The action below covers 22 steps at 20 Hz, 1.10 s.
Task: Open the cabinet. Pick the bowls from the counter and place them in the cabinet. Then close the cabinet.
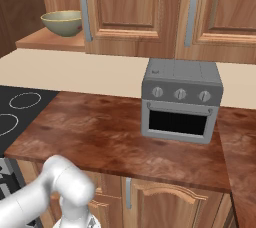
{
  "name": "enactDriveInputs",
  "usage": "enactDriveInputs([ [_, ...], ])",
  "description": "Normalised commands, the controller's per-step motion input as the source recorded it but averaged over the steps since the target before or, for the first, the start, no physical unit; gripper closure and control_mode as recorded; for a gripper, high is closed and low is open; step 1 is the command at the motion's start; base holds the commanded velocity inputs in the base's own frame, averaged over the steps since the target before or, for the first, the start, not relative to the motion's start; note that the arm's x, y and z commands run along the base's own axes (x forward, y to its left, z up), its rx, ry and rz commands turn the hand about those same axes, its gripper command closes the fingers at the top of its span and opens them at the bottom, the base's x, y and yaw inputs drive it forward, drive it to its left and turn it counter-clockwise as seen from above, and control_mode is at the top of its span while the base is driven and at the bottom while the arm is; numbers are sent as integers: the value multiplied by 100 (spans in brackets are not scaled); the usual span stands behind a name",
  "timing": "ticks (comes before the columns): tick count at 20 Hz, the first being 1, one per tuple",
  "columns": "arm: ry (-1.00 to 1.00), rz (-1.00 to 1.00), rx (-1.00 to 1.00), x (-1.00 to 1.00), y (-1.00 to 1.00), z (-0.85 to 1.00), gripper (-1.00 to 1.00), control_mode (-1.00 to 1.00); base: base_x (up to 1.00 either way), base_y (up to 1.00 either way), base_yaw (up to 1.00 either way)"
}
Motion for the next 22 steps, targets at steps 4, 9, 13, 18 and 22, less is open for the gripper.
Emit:
enactDriveInputs([
  [4, -9, 0, 5, 34, 52, -31, -100, -100, 0, 0, 0],
  [9, -10, 0, 3, 33, 80, -24, -100, -100, 0, 0, 0],
  [13, -14, -6, 0, 34, 71, 0, -100, -100, 0, 0, 0],
  [18, -11, -10, 0, 24, 31, 5, -100, -100, 0, 0, 0],
  [22, -8, -13, 0, 11, 5, 0, -100, -100, 0, 0, 0],
])
